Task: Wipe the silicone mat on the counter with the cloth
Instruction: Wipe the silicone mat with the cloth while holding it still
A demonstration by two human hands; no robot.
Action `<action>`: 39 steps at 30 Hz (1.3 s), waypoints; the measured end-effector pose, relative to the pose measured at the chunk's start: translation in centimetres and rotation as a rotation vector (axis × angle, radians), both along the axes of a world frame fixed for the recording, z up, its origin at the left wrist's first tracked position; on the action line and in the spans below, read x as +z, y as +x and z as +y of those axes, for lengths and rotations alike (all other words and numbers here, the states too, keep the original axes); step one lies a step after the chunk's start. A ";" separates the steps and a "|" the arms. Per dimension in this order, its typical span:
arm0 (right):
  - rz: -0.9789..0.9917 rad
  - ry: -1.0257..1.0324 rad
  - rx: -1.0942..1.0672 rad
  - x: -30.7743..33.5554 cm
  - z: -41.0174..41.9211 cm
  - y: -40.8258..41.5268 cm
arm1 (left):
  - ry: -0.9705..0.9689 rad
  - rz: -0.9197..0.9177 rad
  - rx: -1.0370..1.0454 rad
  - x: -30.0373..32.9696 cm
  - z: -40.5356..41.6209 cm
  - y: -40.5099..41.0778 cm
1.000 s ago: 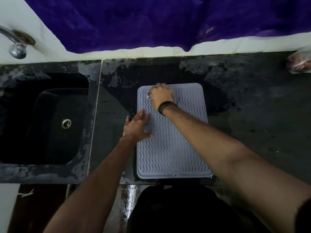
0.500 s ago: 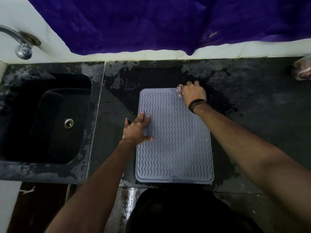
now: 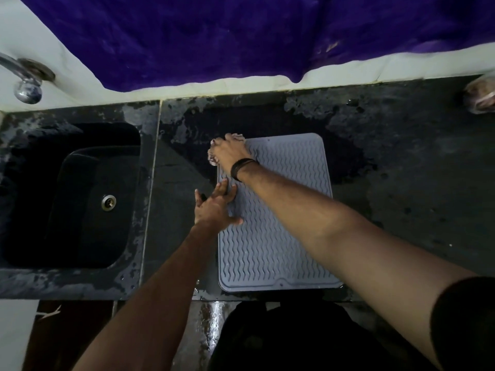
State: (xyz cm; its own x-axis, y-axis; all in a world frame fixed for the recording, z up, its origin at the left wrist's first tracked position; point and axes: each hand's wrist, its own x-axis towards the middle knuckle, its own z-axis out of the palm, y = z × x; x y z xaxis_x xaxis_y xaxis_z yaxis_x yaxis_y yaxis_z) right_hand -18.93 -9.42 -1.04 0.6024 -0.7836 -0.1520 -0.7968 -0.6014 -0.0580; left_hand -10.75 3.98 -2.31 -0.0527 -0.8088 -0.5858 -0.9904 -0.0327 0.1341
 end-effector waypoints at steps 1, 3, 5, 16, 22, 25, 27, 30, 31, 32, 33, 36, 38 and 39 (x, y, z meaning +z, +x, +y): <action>0.013 -0.024 0.015 -0.1 -0.2 -1.3 | 0.005 -0.006 0.003 0.1 0.0 0.0; 0.033 -0.041 -0.021 -0.3 -0.6 -4.6 | 0.003 0.003 0.009 0.2 0.1 0.0; 0.007 -0.028 -0.121 -0.2 -0.7 -8.3 | -0.008 0.015 0.012 0.2 0.2 0.1; 0.146 -0.043 -0.593 0.1 0.0 -20.1 | -0.005 0.024 0.001 0.0 0.3 0.2; 0.110 -0.016 -0.565 0.8 1.7 -9.5 | 0.003 0.019 -0.008 -0.1 0.1 0.2; 0.078 0.017 -0.453 0.6 2.4 -4.4 | -0.004 0.008 -0.009 -0.1 0.1 0.1; 0.043 0.044 -0.368 0.3 2.3 -2.0 | -0.004 -0.011 -0.002 -0.2 0.0 -0.1; -0.021 0.052 -0.259 0.0 2.0 0.3 | 0.008 -0.024 0.022 -0.2 -0.1 -0.3; -0.040 0.051 -0.216 -0.1 2.0 0.8 | 0.008 -0.028 0.028 -0.2 -0.1 -0.3; -0.054 0.047 -0.171 -0.1 2.1 1.0 | 0.006 -0.028 0.031 -0.1 -0.1 -0.4; -0.066 0.045 -0.130 -0.1 2.1 0.9 | 0.008 -0.024 0.034 -0.1 -0.1 -0.4; -0.075 0.023 -0.055 0.0 1.6 -1.1 | 0.004 -0.009 0.036 0.1 0.0 -0.3; -0.078 0.005 -0.099 0.0 1.2 -3.6 | -0.002 0.003 0.030 0.1 0.1 -0.2; -0.074 -0.002 -0.135 0.1 1.0 -5.2 | -0.001 0.011 0.029 0.1 0.1 -0.1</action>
State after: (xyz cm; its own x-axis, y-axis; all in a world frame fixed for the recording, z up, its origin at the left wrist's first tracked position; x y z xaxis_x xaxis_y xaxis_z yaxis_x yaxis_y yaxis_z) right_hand -24.13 -8.37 -0.94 0.5012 -0.8584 -0.1093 -0.8640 -0.4893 -0.1189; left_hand -10.83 4.09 -2.23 -0.0356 -0.8109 -0.5841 -0.9875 -0.0614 0.1454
